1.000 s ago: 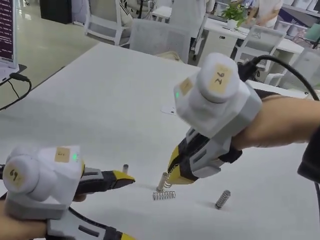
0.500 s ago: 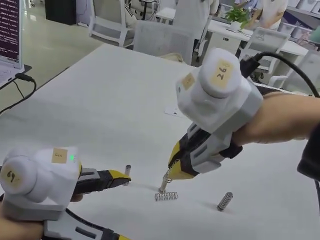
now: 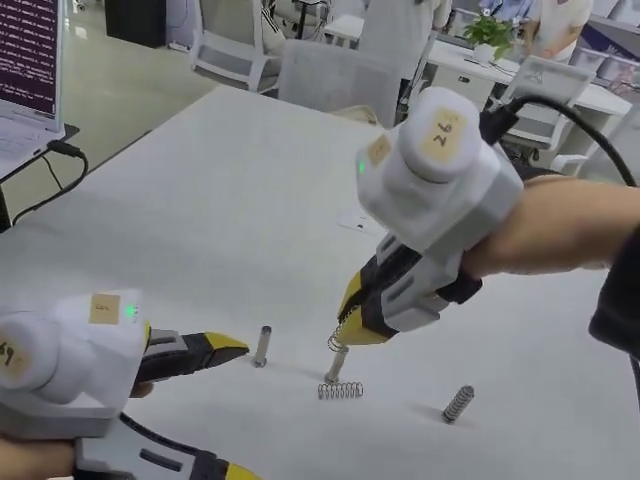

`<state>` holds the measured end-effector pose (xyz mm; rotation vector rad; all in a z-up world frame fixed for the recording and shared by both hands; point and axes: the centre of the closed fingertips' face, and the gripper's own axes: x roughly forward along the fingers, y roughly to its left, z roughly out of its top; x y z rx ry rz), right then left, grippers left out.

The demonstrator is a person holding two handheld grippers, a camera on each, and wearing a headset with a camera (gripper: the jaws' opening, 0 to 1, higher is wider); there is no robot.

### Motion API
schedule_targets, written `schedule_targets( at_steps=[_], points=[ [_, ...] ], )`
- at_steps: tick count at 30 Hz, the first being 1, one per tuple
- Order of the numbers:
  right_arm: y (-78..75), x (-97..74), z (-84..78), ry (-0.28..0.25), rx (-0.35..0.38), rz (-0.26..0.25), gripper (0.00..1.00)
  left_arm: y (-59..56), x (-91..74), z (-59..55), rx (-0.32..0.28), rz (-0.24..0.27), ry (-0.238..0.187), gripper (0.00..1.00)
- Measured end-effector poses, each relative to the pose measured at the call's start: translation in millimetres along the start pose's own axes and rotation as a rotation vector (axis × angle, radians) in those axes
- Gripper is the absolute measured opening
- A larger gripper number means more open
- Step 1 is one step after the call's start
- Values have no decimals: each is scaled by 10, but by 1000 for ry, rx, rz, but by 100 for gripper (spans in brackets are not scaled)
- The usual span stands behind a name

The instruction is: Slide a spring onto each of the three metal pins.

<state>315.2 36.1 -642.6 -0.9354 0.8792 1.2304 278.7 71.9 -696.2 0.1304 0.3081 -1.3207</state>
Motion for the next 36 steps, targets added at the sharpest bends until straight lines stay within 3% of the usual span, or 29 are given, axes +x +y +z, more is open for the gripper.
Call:
schedule_targets(
  at_steps=[17, 36],
  points=[
    [-169, 165, 128, 10, -28, 7, 8, 96, -194, -51, -20, 92, -11, 80],
    [-411, 408, 283, 28, -25, 30, 8, 132, -309, -105, -28, 121, -6, 79]
  ],
)
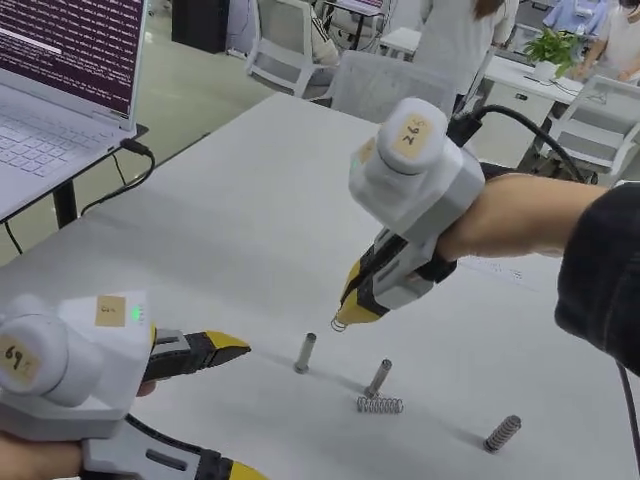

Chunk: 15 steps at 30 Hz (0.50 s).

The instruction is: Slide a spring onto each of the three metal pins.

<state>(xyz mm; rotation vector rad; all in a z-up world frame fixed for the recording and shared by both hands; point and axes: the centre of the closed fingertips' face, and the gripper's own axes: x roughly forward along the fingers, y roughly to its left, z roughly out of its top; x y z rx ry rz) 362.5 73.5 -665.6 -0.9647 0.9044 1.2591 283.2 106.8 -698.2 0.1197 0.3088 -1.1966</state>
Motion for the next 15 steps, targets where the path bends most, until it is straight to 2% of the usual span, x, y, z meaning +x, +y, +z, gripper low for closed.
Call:
schedule_targets(
  at_steps=[3, 15],
  points=[
    [-67, 52, -2, 3, 1, 0, 8, 10, -10, -11, -1, 3, 2, 79],
    [-138, 236, -16, 15, 33, 14, 8, 29, -14, -40, 4, 5, 16, 79]
  ],
)
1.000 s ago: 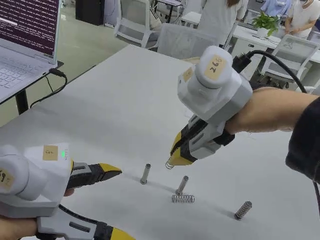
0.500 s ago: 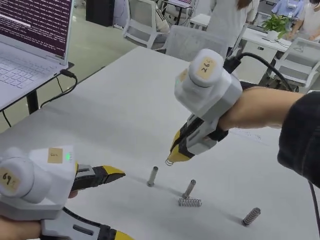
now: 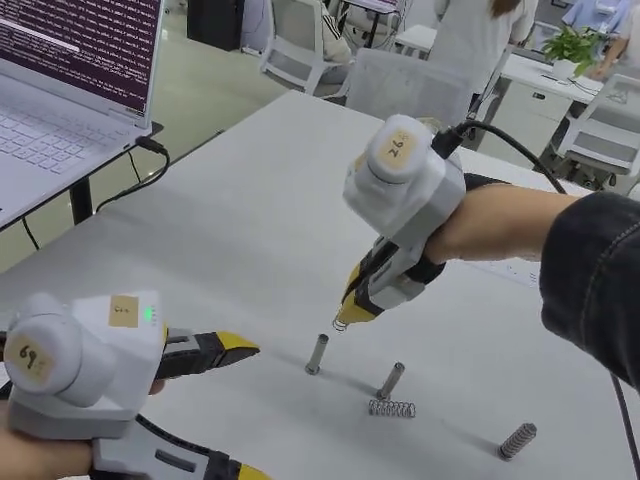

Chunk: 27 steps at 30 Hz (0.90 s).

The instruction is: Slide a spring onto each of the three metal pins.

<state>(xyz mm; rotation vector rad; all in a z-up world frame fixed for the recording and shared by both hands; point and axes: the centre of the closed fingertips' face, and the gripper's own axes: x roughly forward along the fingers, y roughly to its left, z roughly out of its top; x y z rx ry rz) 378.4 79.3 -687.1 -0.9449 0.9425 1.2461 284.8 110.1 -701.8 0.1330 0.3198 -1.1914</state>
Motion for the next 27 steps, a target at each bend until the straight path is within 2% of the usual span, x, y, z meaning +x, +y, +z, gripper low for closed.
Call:
schedule_targets(
  at_steps=[17, 27],
  points=[
    [-69, 227, -21, 22, 14, 29, 8, 35, -6, -36, -8, 1, 11, 78],
    [-98, 294, -29, 28, 19, 36, 8, 46, -6, -54, -13, 3, 9, 78]
  ],
)
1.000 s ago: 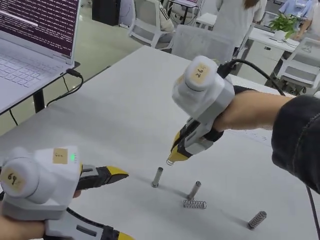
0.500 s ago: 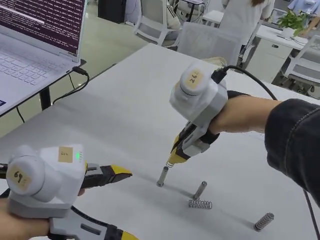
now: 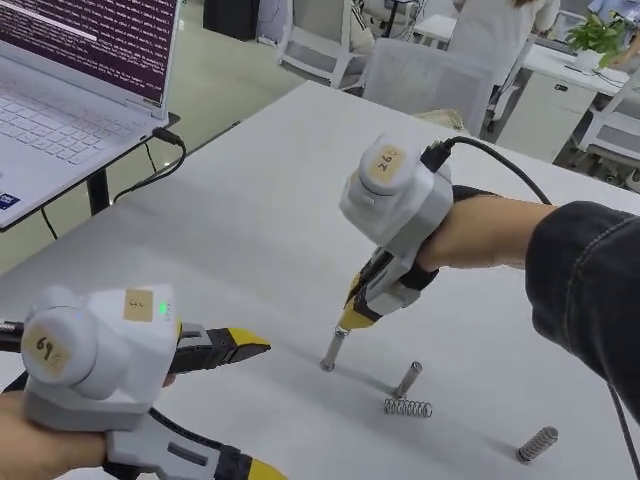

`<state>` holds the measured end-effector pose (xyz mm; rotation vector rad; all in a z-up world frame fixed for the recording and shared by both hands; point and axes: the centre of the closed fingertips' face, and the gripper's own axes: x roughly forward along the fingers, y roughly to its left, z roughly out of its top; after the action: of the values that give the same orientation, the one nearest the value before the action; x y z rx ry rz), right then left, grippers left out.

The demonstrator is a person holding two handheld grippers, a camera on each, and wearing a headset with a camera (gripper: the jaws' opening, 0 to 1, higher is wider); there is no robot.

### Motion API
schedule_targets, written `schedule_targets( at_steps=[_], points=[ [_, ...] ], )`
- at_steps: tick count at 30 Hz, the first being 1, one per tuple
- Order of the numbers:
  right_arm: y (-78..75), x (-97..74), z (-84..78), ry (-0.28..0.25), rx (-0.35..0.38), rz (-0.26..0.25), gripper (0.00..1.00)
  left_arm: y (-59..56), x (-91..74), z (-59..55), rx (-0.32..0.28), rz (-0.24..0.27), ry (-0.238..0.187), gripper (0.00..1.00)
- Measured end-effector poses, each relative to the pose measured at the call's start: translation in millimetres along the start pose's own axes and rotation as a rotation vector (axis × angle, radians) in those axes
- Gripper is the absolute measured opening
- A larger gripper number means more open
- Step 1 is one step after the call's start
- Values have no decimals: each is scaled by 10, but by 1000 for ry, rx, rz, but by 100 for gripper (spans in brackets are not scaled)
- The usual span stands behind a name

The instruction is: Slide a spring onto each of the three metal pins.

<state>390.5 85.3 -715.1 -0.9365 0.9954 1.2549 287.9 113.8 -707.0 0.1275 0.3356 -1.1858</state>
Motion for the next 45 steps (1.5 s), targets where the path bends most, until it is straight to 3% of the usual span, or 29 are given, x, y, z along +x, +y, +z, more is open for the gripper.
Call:
schedule_targets(
  at_steps=[30, 45],
  points=[
    [-53, 160, -49, 13, 17, 17, 8, 20, 35, -41, -12, -10, 6, 77],
    [-32, 331, -105, 34, 21, 20, 8, 29, 35, -50, -16, -5, 7, 77]
  ],
)
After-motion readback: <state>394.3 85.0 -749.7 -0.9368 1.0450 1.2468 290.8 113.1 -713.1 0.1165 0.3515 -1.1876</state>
